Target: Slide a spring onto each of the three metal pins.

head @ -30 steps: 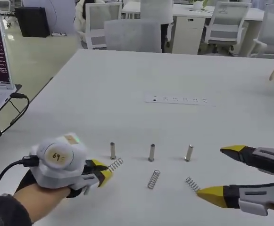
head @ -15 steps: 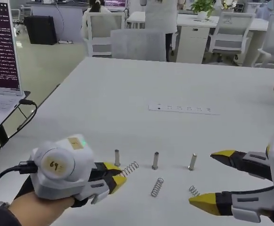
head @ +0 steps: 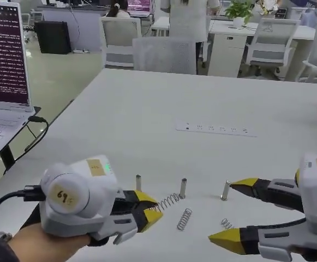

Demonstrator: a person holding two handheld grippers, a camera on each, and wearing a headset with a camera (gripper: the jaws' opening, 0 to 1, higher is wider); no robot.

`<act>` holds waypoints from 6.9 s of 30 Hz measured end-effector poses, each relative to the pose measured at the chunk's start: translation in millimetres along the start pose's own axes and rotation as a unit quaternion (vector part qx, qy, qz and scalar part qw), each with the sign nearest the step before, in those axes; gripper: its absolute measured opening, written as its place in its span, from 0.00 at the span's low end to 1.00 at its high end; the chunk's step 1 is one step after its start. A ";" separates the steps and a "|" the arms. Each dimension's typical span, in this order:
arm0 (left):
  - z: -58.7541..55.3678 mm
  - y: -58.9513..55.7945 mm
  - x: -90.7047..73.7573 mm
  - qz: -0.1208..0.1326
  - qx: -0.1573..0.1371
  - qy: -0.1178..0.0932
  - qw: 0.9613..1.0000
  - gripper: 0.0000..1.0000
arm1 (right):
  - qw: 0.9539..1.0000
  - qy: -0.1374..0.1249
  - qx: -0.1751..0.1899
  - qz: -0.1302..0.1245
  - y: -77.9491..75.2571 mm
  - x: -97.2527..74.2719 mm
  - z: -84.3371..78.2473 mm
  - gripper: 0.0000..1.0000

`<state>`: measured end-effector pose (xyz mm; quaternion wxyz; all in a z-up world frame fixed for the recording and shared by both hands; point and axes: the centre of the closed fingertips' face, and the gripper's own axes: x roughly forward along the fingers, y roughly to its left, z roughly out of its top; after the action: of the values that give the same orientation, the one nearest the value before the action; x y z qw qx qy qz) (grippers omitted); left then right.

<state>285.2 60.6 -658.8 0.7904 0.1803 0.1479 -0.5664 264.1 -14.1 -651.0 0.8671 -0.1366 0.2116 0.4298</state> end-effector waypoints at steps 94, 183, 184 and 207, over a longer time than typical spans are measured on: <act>13.8 -60.7 13.2 -0.117 0.040 -0.027 0.992 0.01 | 0.990 -0.020 -0.027 0.134 56.4 11.0 31.7 0.14; 20.4 -62.9 20.2 -0.100 0.001 -0.038 0.994 0.15 | 0.952 0.212 -0.087 0.204 43.9 -4.8 3.3 0.08; 21.4 -61.4 18.8 -0.098 -0.001 -0.041 0.994 0.15 | 0.952 0.213 -0.088 0.202 41.8 -5.6 3.4 0.08; 27.0 -30.7 -25.5 -0.020 -0.053 -0.081 0.995 0.31 | 0.955 0.243 -0.094 0.142 -31.7 -24.6 14.8 0.08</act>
<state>248.9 60.9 -627.2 0.7969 0.0885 0.1168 -0.5861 279.9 -43.6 -624.5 0.7031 -0.2858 0.3916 0.5202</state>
